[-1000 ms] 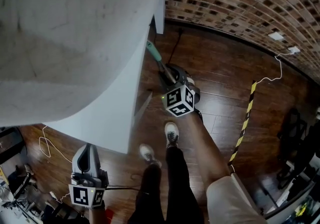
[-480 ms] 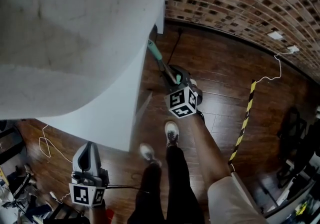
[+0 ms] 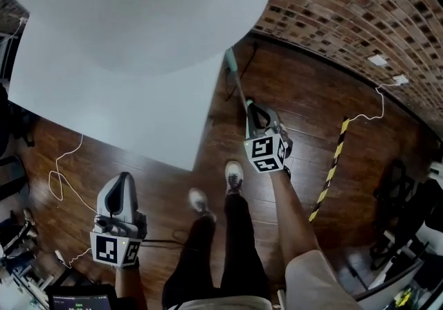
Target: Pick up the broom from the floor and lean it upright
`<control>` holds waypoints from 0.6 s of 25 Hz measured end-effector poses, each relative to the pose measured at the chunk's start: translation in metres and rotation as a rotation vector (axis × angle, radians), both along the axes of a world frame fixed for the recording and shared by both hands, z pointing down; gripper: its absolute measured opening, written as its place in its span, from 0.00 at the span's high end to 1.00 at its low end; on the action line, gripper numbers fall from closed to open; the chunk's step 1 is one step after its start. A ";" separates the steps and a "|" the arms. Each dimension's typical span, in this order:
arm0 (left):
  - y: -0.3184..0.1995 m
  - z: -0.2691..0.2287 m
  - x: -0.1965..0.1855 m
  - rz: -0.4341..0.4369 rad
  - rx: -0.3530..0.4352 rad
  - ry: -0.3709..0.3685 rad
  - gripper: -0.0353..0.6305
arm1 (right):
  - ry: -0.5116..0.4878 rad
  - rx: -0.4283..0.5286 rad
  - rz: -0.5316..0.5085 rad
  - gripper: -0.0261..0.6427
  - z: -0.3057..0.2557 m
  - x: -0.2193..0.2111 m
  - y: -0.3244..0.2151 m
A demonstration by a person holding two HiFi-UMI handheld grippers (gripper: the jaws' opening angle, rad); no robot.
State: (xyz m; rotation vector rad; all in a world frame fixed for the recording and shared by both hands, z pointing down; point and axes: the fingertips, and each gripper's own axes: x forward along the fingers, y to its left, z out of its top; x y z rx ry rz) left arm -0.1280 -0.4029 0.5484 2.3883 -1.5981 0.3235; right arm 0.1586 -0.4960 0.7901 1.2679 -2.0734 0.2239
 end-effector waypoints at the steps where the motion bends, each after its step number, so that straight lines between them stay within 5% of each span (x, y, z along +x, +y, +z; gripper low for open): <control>1: -0.001 -0.010 0.001 0.005 0.019 0.017 0.94 | -0.001 0.012 -0.004 0.94 -0.013 -0.001 0.008; 15: 0.048 -0.183 0.000 0.158 0.269 0.015 0.94 | -0.135 0.230 0.206 0.94 -0.302 -0.001 0.172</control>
